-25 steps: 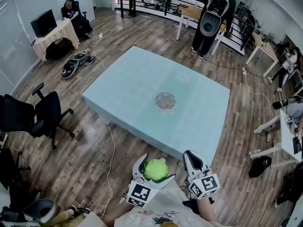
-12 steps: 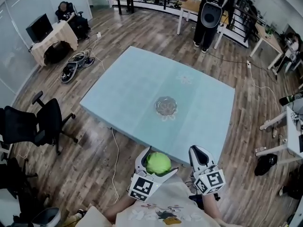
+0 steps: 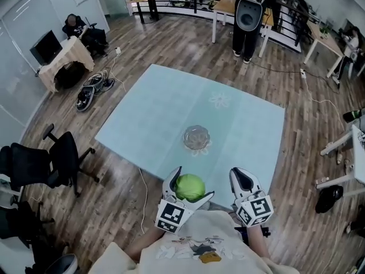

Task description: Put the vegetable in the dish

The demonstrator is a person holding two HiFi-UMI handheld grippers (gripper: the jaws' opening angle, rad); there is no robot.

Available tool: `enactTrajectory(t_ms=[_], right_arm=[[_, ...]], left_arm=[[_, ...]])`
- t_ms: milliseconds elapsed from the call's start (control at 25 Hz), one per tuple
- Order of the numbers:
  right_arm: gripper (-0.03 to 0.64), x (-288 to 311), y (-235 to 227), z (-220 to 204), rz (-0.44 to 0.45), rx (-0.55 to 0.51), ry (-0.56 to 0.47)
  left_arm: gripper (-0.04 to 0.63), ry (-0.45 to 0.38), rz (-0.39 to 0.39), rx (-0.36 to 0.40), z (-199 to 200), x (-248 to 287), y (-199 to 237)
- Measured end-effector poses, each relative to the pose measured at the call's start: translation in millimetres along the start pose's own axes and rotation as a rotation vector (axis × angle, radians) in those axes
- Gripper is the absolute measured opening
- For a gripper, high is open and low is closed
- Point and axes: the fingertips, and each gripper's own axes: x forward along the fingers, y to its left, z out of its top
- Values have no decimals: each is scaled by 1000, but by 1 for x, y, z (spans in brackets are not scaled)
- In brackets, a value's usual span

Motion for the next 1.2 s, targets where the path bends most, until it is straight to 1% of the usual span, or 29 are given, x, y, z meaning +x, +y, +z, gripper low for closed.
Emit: enactTrajectory(t_ms=[200, 360, 400, 480, 520, 600, 800, 960, 1200], right_arm=[[44, -1, -32, -10, -29, 36, 12], [44, -5, -58, -14, -68, 68, 9], [44, -7, -63, -18, -75, 78, 16], [44, -11, -69, -28, -88, 99, 35], [44, -11, -72, -32, -93, 104, 43], [44, -6, -77, -37, -99, 103, 54], [44, 12, -81, -40, -104, 84, 71], [44, 34, -79, -46, -91, 78, 90], [44, 74, -72, -51, -90, 57, 144]], left_arm=[[572, 45, 36, 23, -3, 29, 16], [572, 75, 28, 48, -4, 50, 22], [572, 85, 19, 40, -6, 57, 22], [572, 103, 8, -3, -14, 67, 21], [572, 107, 11, -22, -17, 72, 23], [572, 106, 18, -35, -21, 84, 30], [572, 126, -3, -21, -32, 102, 40], [572, 126, 8, 3, -41, 115, 59], [572, 122, 10, -9, -56, 135, 94]])
